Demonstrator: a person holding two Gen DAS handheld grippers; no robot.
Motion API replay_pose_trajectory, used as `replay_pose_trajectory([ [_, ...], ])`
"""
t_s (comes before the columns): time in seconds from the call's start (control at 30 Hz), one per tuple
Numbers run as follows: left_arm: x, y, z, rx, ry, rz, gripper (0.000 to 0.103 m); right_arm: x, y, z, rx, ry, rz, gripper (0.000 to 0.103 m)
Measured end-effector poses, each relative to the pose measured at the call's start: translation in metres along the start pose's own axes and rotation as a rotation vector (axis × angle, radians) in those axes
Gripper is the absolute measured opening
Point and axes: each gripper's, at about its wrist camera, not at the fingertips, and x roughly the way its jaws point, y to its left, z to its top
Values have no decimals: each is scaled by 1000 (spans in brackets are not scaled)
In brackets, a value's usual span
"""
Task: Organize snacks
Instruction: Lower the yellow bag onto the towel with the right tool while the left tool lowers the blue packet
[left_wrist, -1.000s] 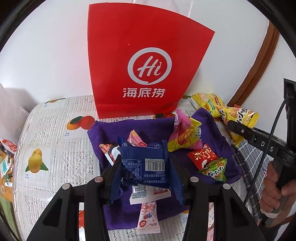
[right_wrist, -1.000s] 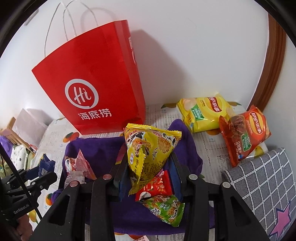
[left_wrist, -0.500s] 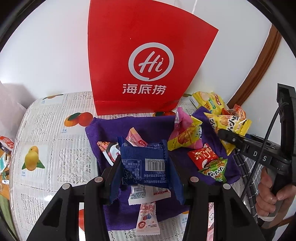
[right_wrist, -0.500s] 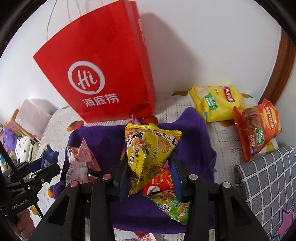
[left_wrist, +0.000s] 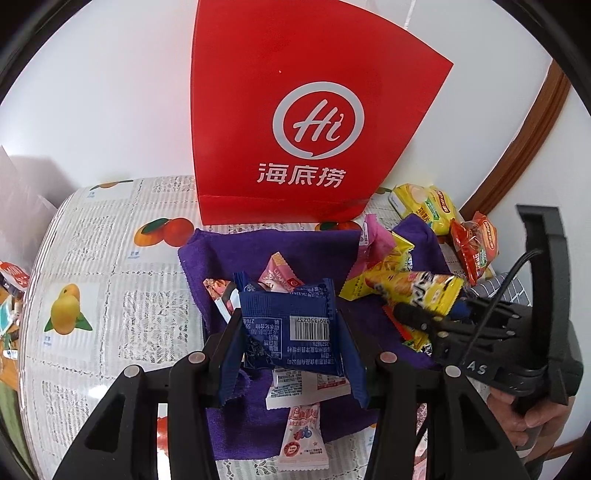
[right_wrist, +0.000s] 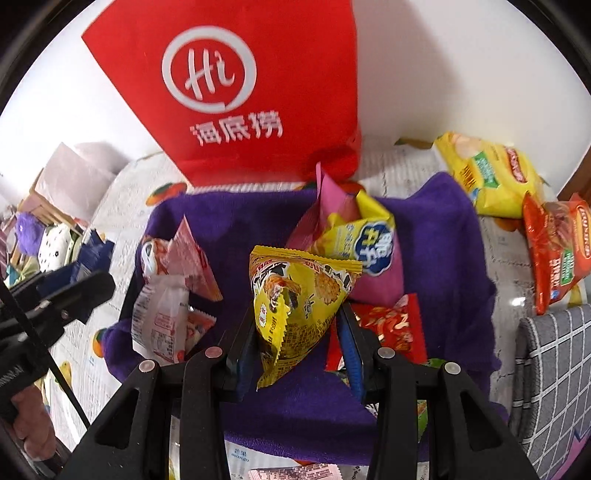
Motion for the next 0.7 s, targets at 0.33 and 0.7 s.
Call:
replay_pose_trajectory([
  [0.33,-2,-1,0,7,1,-5,46,14,2,-3,-17,33,-31,41],
  [0.7,0,-6,-1,24,6,-8,47,18,11,-2,-55,28,-46,61],
])
